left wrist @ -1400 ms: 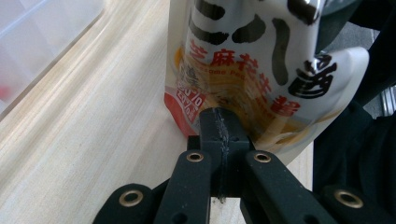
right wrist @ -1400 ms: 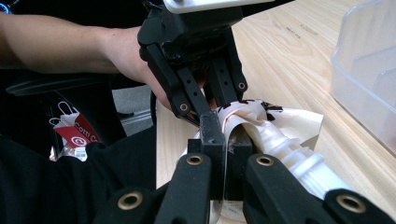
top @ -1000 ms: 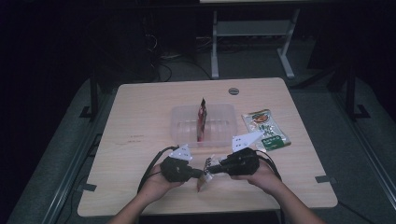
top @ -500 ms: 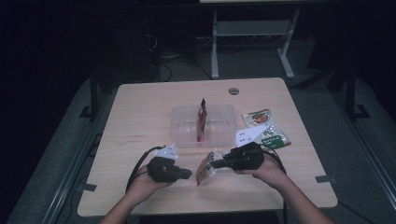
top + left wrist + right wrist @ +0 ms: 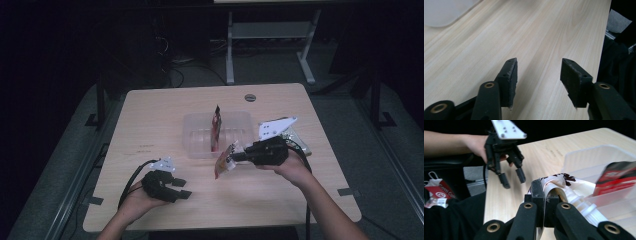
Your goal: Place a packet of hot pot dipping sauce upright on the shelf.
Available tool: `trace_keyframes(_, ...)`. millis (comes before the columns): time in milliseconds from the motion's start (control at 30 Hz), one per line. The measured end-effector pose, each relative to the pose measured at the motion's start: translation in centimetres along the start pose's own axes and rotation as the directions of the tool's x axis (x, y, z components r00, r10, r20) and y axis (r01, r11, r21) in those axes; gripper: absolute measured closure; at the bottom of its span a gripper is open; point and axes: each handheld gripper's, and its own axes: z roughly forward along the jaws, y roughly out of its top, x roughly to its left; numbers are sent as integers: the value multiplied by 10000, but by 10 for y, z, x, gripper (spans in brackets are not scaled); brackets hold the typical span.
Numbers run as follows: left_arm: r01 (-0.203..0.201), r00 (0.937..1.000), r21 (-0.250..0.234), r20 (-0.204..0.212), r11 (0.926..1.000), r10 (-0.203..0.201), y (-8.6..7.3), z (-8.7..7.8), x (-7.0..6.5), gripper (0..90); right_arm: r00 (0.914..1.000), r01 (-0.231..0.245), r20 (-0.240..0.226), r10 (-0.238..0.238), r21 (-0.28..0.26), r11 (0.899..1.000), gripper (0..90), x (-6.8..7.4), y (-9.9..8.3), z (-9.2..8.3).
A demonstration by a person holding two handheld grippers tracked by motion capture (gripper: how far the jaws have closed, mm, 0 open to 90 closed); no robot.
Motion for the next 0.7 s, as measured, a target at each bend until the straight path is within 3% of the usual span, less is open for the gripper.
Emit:
trace_keyframes(100,-252,9997,109,-75,9996,252,2,2,0,444,9997,33,234,-31,-77,10000,895,-6,4,-5)
trace_keyframes(233,-76,9999,-12,-107,10000,76,1,2,-1,435,9985,-43,547,54,-205,9998,895,-17,9,-13)
trace_keyframes(467,-122,9999,69,-67,9999,122,0,3,1,433,9953,-119,958,143,-256,9996,894,-36,15,-19)
trace_keyframes(700,-125,9999,73,-63,9999,125,1,4,2,433,9883,-293,1501,281,54,9996,894,-59,21,-23)
